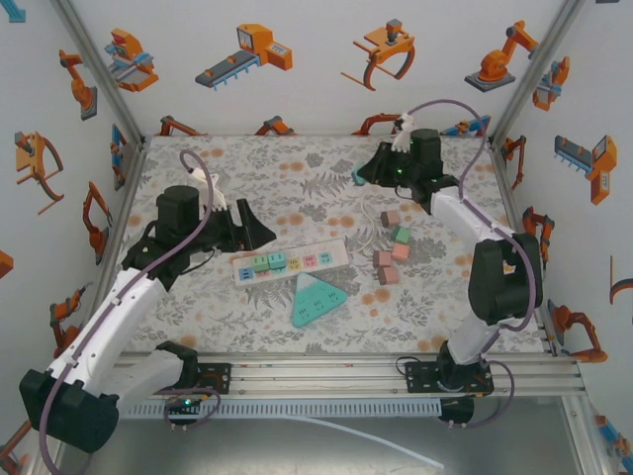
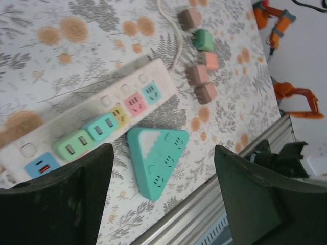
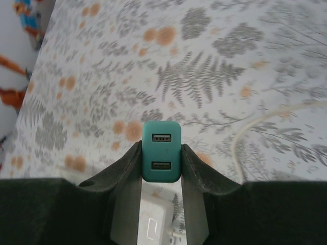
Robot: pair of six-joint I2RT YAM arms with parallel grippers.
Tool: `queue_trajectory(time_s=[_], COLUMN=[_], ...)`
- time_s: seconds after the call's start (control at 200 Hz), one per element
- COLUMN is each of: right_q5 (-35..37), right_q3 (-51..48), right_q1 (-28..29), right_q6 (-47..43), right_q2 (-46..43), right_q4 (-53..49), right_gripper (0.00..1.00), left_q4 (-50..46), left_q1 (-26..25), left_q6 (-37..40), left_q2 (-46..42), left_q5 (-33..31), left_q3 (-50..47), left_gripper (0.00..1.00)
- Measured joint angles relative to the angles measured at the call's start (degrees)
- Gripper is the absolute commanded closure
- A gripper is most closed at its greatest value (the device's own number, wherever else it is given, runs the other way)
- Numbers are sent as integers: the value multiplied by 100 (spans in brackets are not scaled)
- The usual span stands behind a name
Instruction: Pull the plug off the socket
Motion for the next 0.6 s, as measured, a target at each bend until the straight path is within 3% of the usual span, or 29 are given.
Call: queue_trajectory(time_s=[0.125,0.3,0.601], right_q5=[157,149,-15], right_q3=[-157,-201,-203], right_q1=[-496,-831,-973], right_q6=[540,916,1132], right_q2=[363,960,1681], right_q4=[426,739,916], right_gripper=[89,89,84], left_q4=[57,72,72], left_q1=[-323,-654,-688], left_q6=[122,245,330], left_q2=[216,367,398], left_q5=[103,203,184], left_q3=[48,48,48], left_gripper=[0,3,3])
